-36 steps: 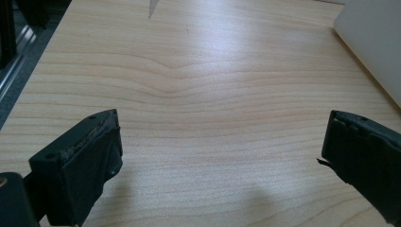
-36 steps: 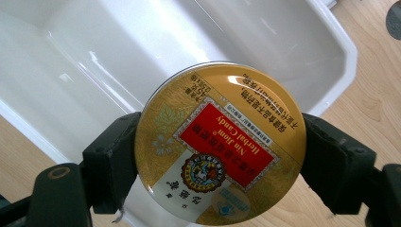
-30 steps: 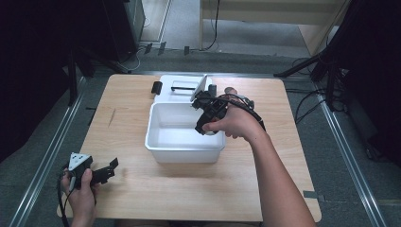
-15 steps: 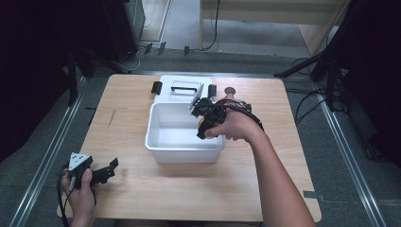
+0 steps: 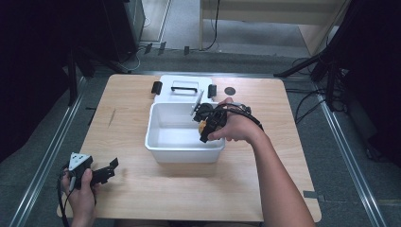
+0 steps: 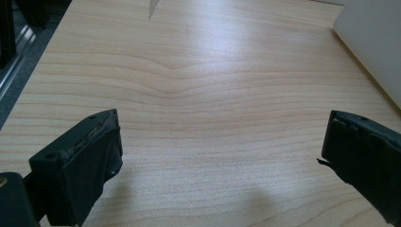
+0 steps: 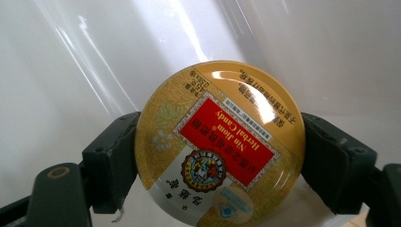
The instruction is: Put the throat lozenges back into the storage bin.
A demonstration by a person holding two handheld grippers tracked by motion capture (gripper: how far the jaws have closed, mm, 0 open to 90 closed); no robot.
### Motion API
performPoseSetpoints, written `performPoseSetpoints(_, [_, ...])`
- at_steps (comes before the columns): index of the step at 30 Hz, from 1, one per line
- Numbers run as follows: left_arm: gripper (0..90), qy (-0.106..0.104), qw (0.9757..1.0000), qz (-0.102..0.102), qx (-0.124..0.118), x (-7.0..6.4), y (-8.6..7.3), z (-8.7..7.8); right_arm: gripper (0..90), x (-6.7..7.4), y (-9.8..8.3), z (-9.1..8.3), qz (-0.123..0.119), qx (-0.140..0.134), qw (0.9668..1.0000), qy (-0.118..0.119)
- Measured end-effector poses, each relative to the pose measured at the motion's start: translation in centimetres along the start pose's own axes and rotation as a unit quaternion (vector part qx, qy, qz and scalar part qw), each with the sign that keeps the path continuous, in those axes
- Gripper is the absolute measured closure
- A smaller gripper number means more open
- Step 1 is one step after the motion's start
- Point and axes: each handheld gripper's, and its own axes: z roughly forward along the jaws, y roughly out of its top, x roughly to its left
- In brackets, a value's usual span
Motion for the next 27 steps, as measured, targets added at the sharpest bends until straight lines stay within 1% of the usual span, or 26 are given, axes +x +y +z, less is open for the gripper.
performPoseSetpoints(2, [0.0, 0.000, 1.0000, 0.000, 0.000, 0.0, 0.0, 0.0, 20.4, -0.1, 0.1, 0.2, 0.004, 0.004, 1.0000, -0.005])
performPoseSetpoints(4, [0.0, 0.000, 1.0000, 0.000, 0.000, 0.0, 0.0, 0.0, 22.5, -0.2, 0.1, 0.4, 0.007, 0.008, 0.9998, -0.018])
performPoseSetpoints(8, [0.0, 0.000, 1.0000, -0.001, -0.001, 0.0, 0.0, 0.0, 23.7, -0.3, 0.3, 0.6, 0.011, 0.012, 0.9995, -0.029])
performPoseSetpoints(12, [0.0, 0.000, 1.0000, -0.001, -0.001, 0.0, 0.0, 0.0, 23.7, -0.2, 0.2, 1.0, 0.004, 0.020, 0.9995, -0.026])
performPoseSetpoints(15, [0.0, -0.001, 1.0000, -0.001, -0.001, 0.0, 0.0, 0.0, 24.0, -0.1, 0.1, 1.0, 0.008, 0.013, 0.9995, -0.026])
performPoseSetpoints(19, [0.0, -0.001, 1.0000, -0.001, -0.001, 0.0, 0.0, 0.0, 25.2, -0.1, 0.0, 0.5, 0.010, 0.007, 0.9994, -0.031])
performPoseSetpoints(21, [0.0, -0.001, 1.0000, 0.000, -0.001, 0.0, 0.0, 0.0, 26.0, 0.0, 0.0, 0.1, 0.011, -0.001, 0.9995, -0.030])
performPoseSetpoints(27, [0.0, 0.000, 1.0000, 0.000, 0.000, 0.0, 0.0, 0.0, 26.0, 0.0, -0.6, -1.9, 0.023, -0.024, 0.9989, -0.033])
